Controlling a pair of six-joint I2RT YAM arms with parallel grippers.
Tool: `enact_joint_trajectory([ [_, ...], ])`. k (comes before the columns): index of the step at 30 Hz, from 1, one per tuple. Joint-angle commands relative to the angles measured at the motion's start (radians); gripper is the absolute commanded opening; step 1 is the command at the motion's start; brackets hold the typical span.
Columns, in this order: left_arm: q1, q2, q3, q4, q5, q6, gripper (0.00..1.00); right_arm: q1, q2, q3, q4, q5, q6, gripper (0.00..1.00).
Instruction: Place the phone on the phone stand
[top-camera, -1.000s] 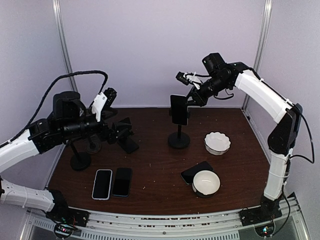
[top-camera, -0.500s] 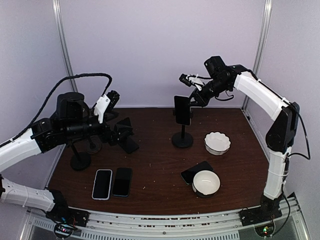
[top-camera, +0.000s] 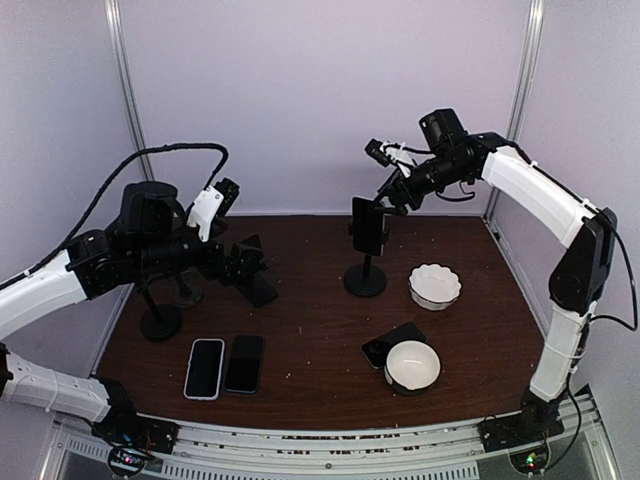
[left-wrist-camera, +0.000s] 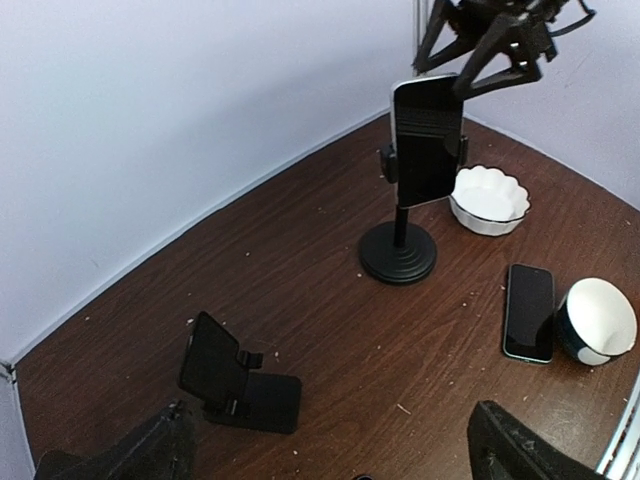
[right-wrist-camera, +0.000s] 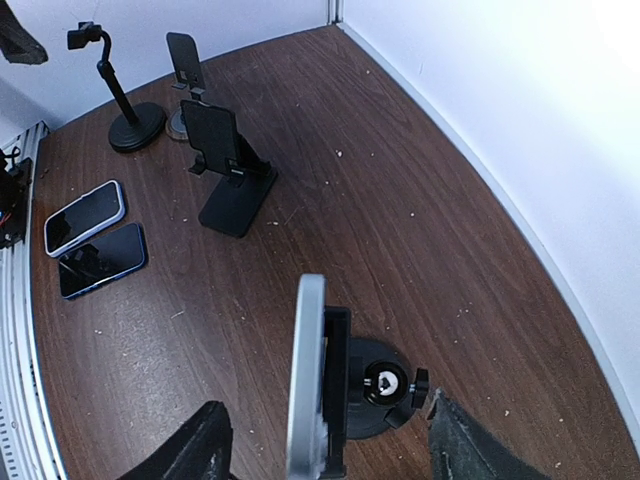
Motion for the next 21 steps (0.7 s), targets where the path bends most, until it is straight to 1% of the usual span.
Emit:
enact_joint_trajectory([
  [1, 0.007, 0.033, 0.079, -0.061, -0.149, -0.081, 0.98, -0.008, -0.104, -0.013, 0.025, 0.002, 0.015, 0.71],
  [5, 0.082, 0.078, 0.133, -0.132, -0.072, -0.134, 0.98, -0.018, -0.182, -0.055, 0.023, 0.023, 0.032, 0.74],
  [7, 0.117, 0.111, 0.157, -0.175, -0.044, -0.150, 0.95, -0.024, -0.234, -0.105, 0.027, 0.003, 0.041, 0.74],
  [10, 0.172, 0.153, 0.163, -0.183, 0.043, -0.149, 0.85, -0.017, -0.376, -0.336, 0.131, -0.068, 0.076, 0.74],
  [12, 0.198, 0.180, 0.162, -0.173, 0.106, -0.145, 0.76, 0.004, -0.453, -0.478, 0.179, -0.062, 0.066, 0.73],
  [14, 0.201, 0.204, 0.161, -0.140, 0.198, -0.105, 0.71, 0.035, -0.495, -0.579, 0.179, -0.023, 0.023, 0.71],
  [16, 0.199, 0.240, 0.164, -0.101, 0.289, -0.092, 0.70, 0.050, -0.506, -0.653, 0.167, 0.011, -0.008, 0.69],
  [19, 0.189, 0.321, 0.191, -0.090, 0.348, -0.097, 0.68, 0.055, -0.500, -0.733, 0.155, 0.011, -0.026, 0.66],
  [21, 0.152, 0.370, 0.212, -0.092, 0.349, -0.070, 0.67, 0.062, -0.498, -0.782, 0.176, 0.011, -0.022, 0.66],
])
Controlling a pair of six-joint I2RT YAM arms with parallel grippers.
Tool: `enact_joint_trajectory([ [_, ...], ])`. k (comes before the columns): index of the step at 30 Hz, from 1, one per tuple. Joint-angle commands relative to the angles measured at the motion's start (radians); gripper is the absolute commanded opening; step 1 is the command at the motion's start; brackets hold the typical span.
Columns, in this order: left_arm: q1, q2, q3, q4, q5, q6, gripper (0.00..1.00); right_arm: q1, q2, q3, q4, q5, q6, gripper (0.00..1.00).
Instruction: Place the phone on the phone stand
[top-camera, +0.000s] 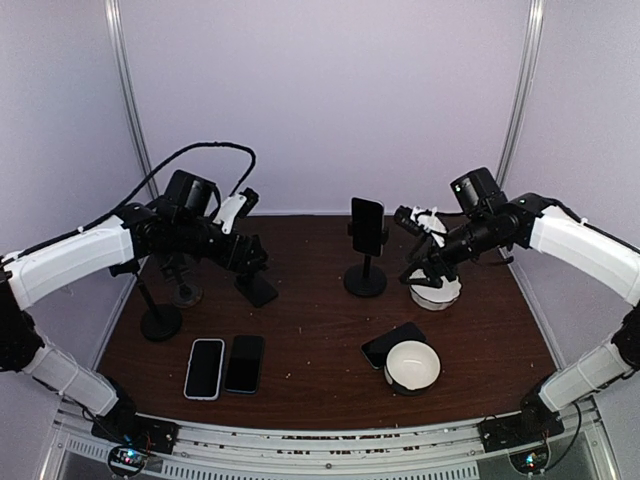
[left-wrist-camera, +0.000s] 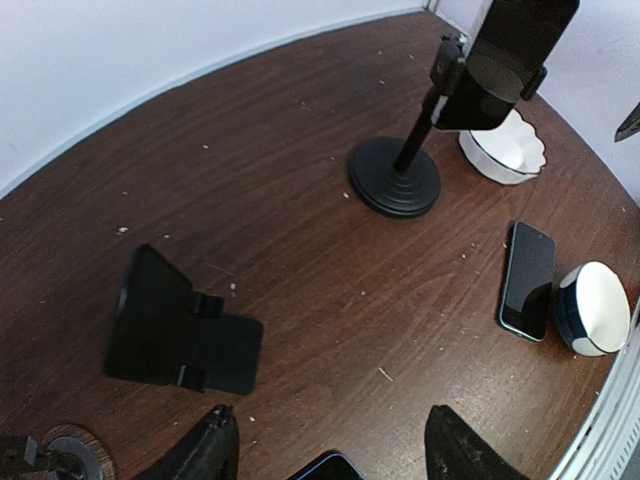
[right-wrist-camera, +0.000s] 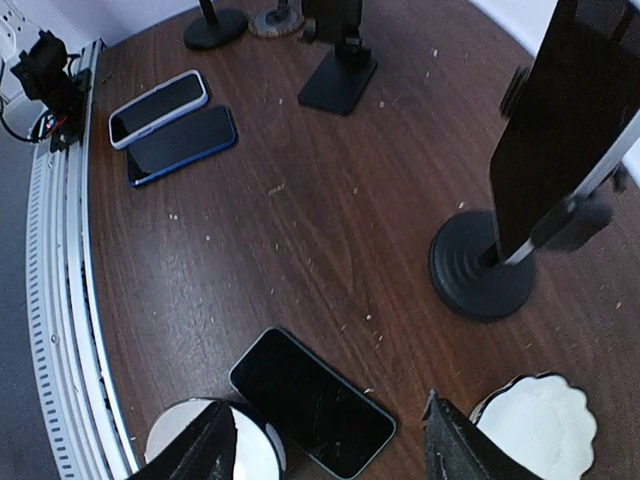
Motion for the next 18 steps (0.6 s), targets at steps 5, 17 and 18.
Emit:
enact_joint_trajectory([
  [5, -0.151, 0.199, 0.136, -0.022, -0.006, 0.065, 0.66, 0.067, 0.011, -0.158, 0.082, 0.059, -0.023, 0.65],
  [17, -0.299, 0.128, -0.052, -0.230, -0.253, -0.436, 0.64, 0.180, 0.062, -0.141, 0.072, 0.083, -0.044, 0.66],
  [18, -0.308, 0.106, -0.100, -0.231, -0.264, -0.493, 0.64, 0.180, 0.064, -0.138, 0.072, 0.077, -0.042, 0.67],
])
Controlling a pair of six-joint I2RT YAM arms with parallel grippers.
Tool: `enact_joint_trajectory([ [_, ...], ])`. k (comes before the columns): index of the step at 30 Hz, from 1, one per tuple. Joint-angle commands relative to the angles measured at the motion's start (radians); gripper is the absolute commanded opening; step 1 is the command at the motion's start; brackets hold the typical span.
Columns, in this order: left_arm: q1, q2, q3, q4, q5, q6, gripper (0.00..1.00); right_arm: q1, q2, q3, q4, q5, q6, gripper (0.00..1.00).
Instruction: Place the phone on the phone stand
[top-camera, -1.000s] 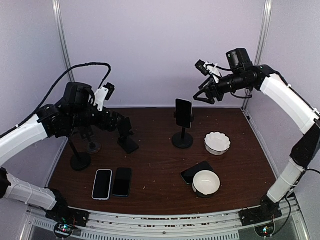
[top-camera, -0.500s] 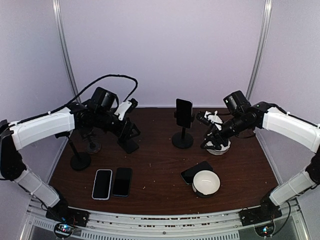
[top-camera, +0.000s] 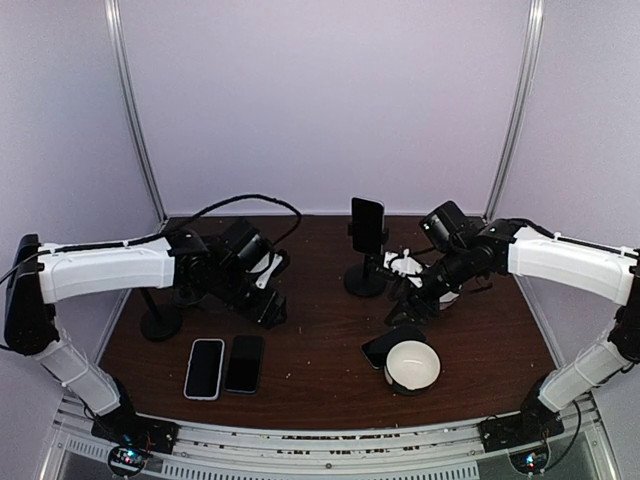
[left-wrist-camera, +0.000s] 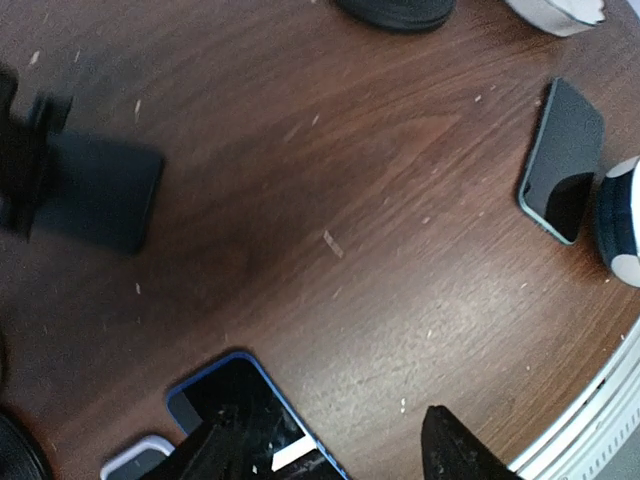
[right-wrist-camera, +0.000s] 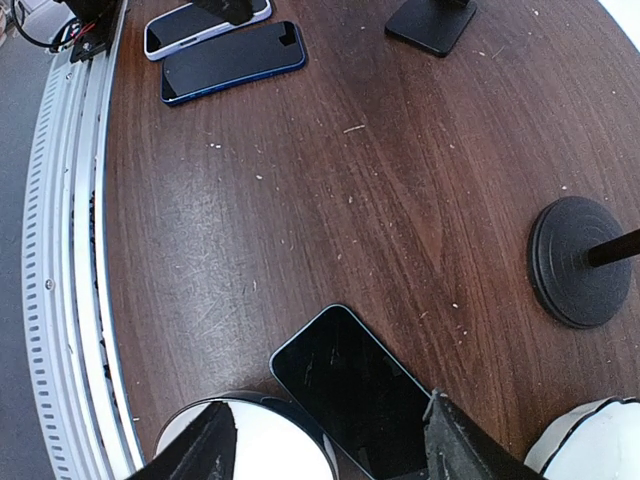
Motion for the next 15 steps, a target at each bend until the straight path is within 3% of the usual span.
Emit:
enact_joint_trajectory([
  [1, -0.030, -0.114, -0.166, -0.060, -0.096, -0.306, 0.65, 0.010, 0.016, 0.030, 0.012, -0.005, -0.005, 0.67],
  [4, -0.032, -0.194, -0.310, -0.057, -0.114, -0.446, 0.68, 0.014, 0.022, 0.035, 0.010, -0.020, -0.002, 0.66],
  [9, -0.031, -0.306, -0.448, -0.093, -0.137, -0.544, 0.79, 0.024, 0.021, 0.036, 0.006, -0.036, -0.004, 0.67],
  [10, -0.032, -0.327, -0.481, -0.098, -0.133, -0.567, 0.94, 0.026, 0.022, 0.036, 0.005, -0.039, -0.004, 0.67],
  [11, -0.031, -0.351, -0.505, -0.098, -0.132, -0.589, 0.97, 0.027, 0.022, 0.036, 0.005, -0.040, -0.006, 0.67],
  [15, -0.031, -0.429, -0.585, -0.085, -0.113, -0.661, 0.98, 0.031, 0.027, 0.037, 0.006, -0.040, -0.010, 0.68],
])
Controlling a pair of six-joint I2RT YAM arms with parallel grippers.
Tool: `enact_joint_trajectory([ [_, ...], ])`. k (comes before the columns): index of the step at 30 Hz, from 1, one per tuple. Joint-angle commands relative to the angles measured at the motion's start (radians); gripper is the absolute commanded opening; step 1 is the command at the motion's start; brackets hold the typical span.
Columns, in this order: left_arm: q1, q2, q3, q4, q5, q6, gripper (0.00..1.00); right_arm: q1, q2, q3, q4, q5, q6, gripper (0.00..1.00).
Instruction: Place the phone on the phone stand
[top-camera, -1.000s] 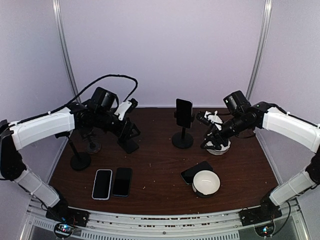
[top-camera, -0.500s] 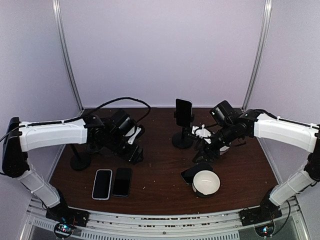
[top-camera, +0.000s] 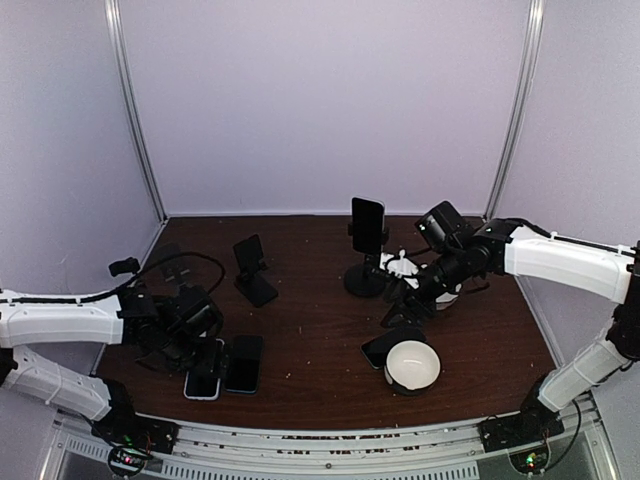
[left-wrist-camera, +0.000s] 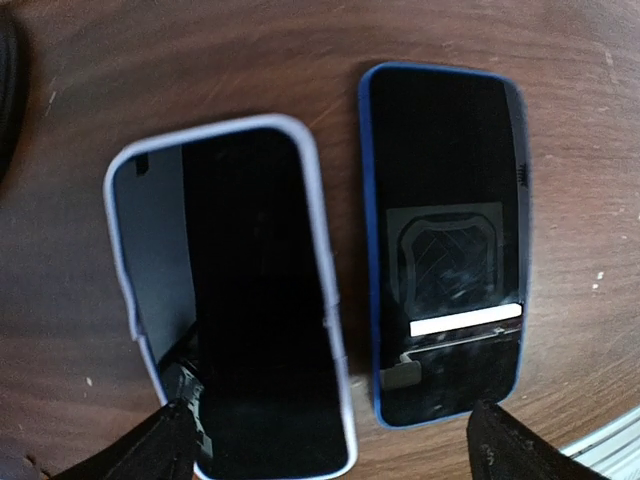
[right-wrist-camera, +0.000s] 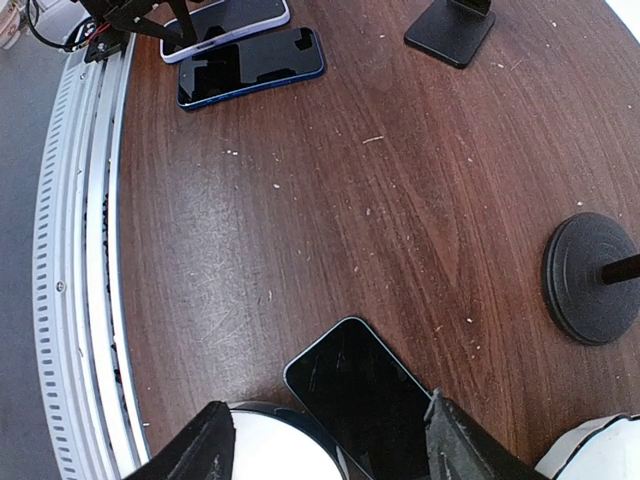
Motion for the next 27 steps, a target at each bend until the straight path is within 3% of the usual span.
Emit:
enact_joint_trajectory([
  [1, 0.002, -0.061, -0.068, 0.015, 0.004, -0.128, 0.98, 0.008, 0.008, 0.025, 0.007, -0.016, -0.011, 0.68],
  [11, 0.003, -0.080, -0.150, -0.005, 0.014, -0.219, 0.98, 0.017, 0.017, 0.024, 0.005, -0.022, -0.015, 0.68],
  [27, 0.009, 0.044, -0.132, -0.005, 0.018, -0.141, 0.96, 0.026, 0.027, 0.021, 0.003, -0.024, -0.020, 0.68],
])
